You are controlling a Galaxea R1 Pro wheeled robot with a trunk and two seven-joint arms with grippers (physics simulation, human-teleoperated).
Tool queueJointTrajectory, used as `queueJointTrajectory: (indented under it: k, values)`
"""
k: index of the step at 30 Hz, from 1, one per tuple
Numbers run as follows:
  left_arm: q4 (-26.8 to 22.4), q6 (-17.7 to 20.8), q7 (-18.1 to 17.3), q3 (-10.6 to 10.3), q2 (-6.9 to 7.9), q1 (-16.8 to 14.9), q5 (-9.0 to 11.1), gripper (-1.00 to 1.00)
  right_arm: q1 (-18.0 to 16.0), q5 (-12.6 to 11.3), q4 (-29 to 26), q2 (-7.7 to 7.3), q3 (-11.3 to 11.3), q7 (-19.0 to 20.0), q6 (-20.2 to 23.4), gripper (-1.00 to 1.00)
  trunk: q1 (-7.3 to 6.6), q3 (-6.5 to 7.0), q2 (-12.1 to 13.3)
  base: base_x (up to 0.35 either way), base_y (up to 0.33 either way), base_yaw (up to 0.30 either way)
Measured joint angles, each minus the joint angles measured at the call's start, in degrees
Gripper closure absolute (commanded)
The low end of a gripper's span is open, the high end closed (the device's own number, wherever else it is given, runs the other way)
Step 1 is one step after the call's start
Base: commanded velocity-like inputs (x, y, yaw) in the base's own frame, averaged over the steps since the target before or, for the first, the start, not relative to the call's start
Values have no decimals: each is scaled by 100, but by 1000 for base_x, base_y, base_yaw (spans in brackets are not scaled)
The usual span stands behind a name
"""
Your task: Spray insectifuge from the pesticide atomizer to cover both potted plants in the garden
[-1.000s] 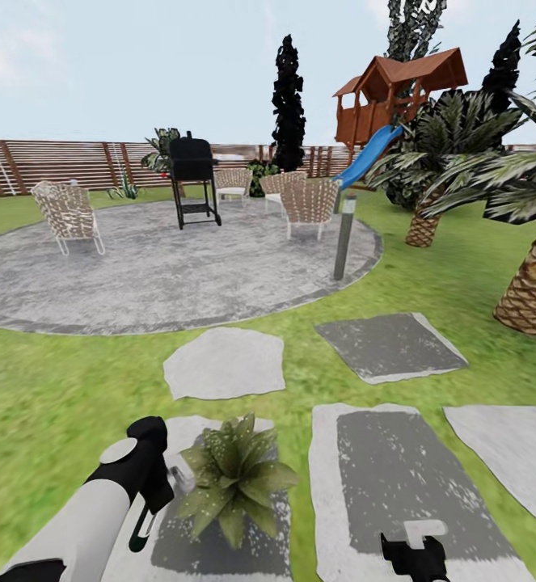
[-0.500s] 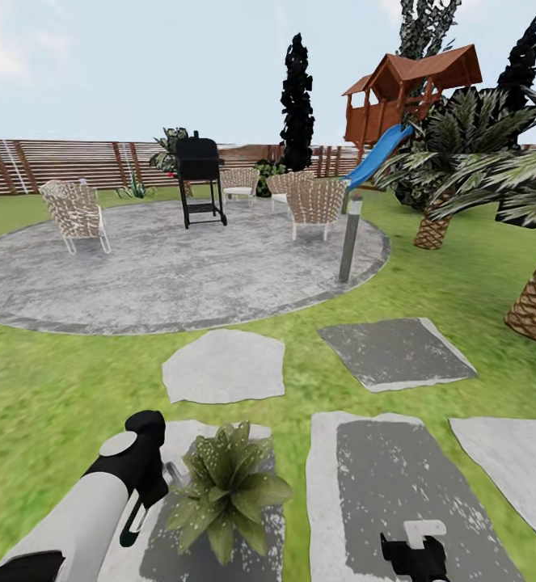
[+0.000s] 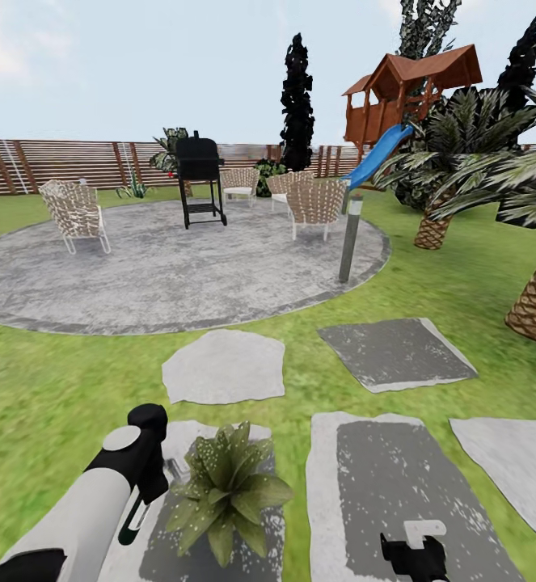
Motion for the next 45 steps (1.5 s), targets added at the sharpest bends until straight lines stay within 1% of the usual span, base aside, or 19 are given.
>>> queueJointTrajectory:
  k: [4,10,11,13,15,16,22,33,40,45]
  values:
    - [13,-3,-5,13,-10,-4,8,100,0,0,-1,1,0,0,1,-100,-2,0,0,264,-118,20]
    - [15,-14,-46,-20,-20,2,5,100,-1,0,0,1,0,0,2,-100,-1,0,0,258,-171,203]
    - [15,-46,-147,-71,-20,2,7,100,-1,0,-1,2,0,0,0,-100,-1,0,0,120,-193,233]
    - [9,-97,-465,-272,-3,-3,1,100,-1,0,0,2,0,0,0,-100,1,0,0,-45,-206,234]
    - [4,-114,-631,-470,0,-1,-6,100,-1,0,0,2,0,0,0,-100,3,0,0,-197,-205,122]
    - [4,-116,-648,-496,-3,-5,-9,100,0,0,0,1,0,0,0,-100,4,0,0,-216,-203,53]
    - [-20,-113,-667,-506,31,-9,-23,100,0,0,1,0,0,0,3,-100,2,0,0,-99,-85,32]
    - [-34,-105,-670,-519,14,-8,-29,100,-1,0,2,2,0,0,3,-100,1,0,0,-1,-10,252]
    - [-40,-101,-655,-521,9,-8,-20,100,0,0,-1,0,0,0,3,-100,1,0,0,0,-244,33]
    - [-42,-100,-655,-507,25,-7,-20,100,-1,0,0,2,0,0,5,-100,1,0,0,-9,-272,208]
